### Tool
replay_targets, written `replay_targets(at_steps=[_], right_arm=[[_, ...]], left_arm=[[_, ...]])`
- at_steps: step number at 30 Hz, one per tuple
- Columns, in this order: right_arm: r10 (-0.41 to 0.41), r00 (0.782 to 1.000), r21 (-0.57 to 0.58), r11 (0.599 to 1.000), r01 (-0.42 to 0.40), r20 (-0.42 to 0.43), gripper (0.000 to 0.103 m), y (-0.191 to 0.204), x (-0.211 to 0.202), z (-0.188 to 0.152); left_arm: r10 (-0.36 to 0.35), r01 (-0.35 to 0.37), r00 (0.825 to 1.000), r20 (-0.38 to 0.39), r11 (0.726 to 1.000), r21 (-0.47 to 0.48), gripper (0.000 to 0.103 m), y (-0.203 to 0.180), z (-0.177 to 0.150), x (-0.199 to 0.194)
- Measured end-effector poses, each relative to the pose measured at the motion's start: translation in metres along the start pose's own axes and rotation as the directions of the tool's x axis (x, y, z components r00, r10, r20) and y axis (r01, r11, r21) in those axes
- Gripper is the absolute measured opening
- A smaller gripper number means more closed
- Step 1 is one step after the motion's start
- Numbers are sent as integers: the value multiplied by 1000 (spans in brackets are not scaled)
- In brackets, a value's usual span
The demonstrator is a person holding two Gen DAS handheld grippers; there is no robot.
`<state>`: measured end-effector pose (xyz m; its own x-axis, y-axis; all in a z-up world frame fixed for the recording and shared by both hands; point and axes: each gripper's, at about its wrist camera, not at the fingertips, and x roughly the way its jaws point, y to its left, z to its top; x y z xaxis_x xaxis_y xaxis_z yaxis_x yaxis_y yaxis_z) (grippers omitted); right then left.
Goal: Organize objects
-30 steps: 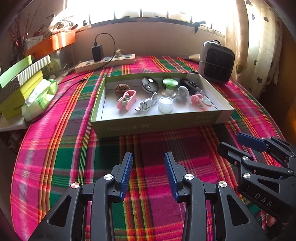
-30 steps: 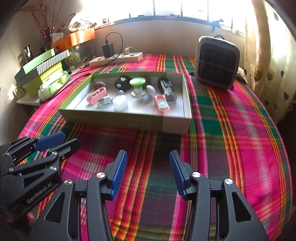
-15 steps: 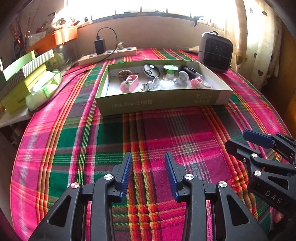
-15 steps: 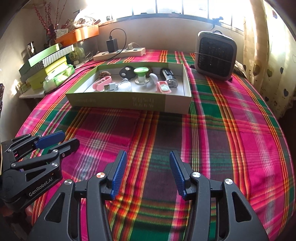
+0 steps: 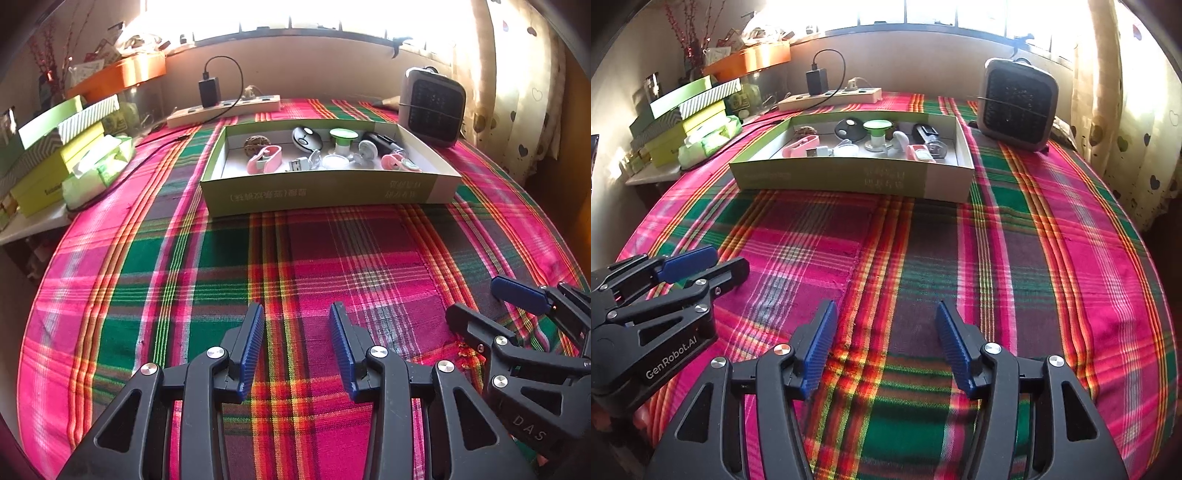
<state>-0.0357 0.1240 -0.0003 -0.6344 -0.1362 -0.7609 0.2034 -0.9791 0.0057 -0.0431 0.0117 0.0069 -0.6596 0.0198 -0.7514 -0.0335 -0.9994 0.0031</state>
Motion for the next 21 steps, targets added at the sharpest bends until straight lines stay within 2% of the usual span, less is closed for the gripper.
replay_targets(at_steps=[7,21], right_arm=[[-17,1000,6,1000,17,10,62,3,-1,-3],[-27,1000,13,1000,27,17,65,5,-3,-6]], left_arm=[[18,-18,1000,12,1000,-14,36,-3,-4,-2],[21,-21,1000,18,1000,-21,36,-3,-8,-6]])
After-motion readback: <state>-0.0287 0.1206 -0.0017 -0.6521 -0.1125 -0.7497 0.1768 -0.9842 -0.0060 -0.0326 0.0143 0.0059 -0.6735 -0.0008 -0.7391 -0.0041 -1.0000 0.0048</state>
